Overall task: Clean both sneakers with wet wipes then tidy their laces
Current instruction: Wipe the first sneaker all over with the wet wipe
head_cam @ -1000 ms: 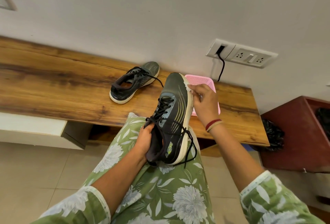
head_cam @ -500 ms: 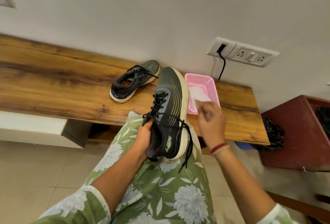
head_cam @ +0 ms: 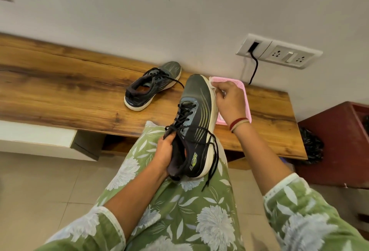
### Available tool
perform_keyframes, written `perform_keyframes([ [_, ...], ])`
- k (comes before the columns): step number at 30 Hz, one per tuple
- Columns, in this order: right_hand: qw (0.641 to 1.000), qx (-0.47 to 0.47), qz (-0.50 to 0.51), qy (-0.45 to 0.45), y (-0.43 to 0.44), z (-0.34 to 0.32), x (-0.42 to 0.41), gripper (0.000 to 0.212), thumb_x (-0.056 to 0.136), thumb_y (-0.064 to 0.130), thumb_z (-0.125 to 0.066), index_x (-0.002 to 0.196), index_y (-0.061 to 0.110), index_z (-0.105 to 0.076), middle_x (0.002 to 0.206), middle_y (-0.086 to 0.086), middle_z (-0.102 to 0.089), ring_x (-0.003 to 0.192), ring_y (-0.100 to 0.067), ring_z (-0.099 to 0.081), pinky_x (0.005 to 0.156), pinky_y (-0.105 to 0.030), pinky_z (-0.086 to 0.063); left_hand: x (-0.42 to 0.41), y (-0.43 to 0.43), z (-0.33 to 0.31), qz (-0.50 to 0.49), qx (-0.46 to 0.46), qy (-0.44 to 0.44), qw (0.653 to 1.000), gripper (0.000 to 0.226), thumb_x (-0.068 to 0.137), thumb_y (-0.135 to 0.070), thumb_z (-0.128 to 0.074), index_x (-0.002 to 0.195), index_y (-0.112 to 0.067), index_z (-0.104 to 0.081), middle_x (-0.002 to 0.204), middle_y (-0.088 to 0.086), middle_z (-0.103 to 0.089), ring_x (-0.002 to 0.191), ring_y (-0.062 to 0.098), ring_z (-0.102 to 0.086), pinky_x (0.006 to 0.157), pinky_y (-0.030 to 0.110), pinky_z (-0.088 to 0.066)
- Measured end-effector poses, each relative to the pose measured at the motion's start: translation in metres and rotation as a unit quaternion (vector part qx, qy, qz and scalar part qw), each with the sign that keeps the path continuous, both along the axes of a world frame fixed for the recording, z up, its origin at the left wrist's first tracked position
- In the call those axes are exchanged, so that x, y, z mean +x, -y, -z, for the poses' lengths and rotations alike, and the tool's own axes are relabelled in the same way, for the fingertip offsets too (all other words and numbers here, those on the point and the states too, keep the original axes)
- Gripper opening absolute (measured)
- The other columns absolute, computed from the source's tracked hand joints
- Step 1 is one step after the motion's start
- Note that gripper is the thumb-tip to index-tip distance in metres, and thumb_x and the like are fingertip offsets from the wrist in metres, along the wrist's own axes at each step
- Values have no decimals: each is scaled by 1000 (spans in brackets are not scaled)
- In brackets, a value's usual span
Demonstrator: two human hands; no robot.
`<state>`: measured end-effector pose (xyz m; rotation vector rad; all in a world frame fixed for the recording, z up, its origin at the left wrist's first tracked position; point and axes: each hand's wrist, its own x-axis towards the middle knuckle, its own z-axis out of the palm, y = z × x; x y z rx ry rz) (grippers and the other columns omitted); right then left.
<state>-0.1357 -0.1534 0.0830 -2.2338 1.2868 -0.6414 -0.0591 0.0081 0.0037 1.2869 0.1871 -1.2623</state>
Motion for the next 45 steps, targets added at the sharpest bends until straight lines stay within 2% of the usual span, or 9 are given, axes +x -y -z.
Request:
perform_keyframes([
  [6, 988, 127, 57, 64, -11, 16, -12, 47, 83, 37, -68, 121, 14, -57, 121, -3, -60, 109, -17, -53, 94, -32, -44, -1, 1, -11, 31, -20, 58, 998, 13, 96, -11, -50, 95, -11, -63, 85, 9, -68, 80, 24, -63, 68, 28, -50],
  [9, 989, 125, 63, 54, -9, 17, -8, 47, 79, 31, -73, 120, 15, -57, 119, -5, -60, 109, -20, -54, 92, -34, -46, -2, -3, -9, 118, -27, 244, 962, 22, 92, -7, -57, 106, -24, -57, 105, -2, -64, 104, 19, -60, 78, 21, -47],
  [11, 990, 112, 60, 62, -11, 17, -3, 44, 77, 28, -74, 116, 16, -59, 114, -4, -63, 105, -21, -57, 88, -30, -46, 4, -7, -7, 159, -39, 441, 883, 64, 88, -4, -61, 140, -30, -36, 135, -8, -48, 129, 11, -42, 103, 27, -37],
  [15, 993, 93, 41, 61, -18, 16, 13, 38, 78, 25, -73, 113, 15, -63, 110, -2, -66, 98, -16, -59, 78, -20, -40, 30, -2, -8, 251, -42, 794, 552, 87, 75, 5, -43, 151, -24, -10, 157, 13, -19, 145, 29, -15, 116, 47, -18],
  [18, 994, 94, 28, 45, -19, 16, 19, 34, 82, 24, -68, 115, 15, -63, 111, -1, -66, 94, -11, -56, 76, -17, -37, 33, 2, 2, 316, -80, 825, 462, 72, 79, -5, -37, 149, -13, -19, 153, 16, -29, 140, 31, -28, 113, 46, -25],
  [21, 989, 132, 10, 63, -12, 16, 19, 25, 91, 18, -58, 114, 12, -66, 114, -2, -66, 101, -13, -57, 82, -17, -38, 30, -1, 21, 334, -95, 810, 472, 74, 80, -3, -56, 146, -11, -25, 150, 13, -36, 138, 27, -34, 115, 39, -25],
  [27, 991, 100, 12, 93, 15, 1, 30, 22, 91, 12, -58, 109, 12, -69, 111, -3, -67, 103, -15, -58, 91, -26, -44, 35, -2, 22, 317, -128, 726, 597, 73, 84, -2, -55, 148, -18, -24, 154, 8, -27, 144, 22, -21, 117, 22, 0],
  [34, 968, 46, -143, -200, 29, 13, 65, 25, 92, 9, -53, 109, 14, -70, 118, -6, -66, 109, -23, -59, 92, -26, -41, 36, -1, 24, 291, -108, 713, 629, 73, 81, 3, -58, 146, -16, -34, 153, 11, -30, 143, 27, -25, 114, 34, -16],
  [45, 954, 93, -185, -219, -30, 10, -3, 24, 91, 10, -56, 110, 16, -69, 117, -1, -66, 108, -16, -59, 97, -24, -40, 35, 0, 25, 254, -84, 690, 673, 58, 87, 4, -52, 142, -12, -42, 149, 12, -38, 141, 30, -28, 112, 41, -26],
])
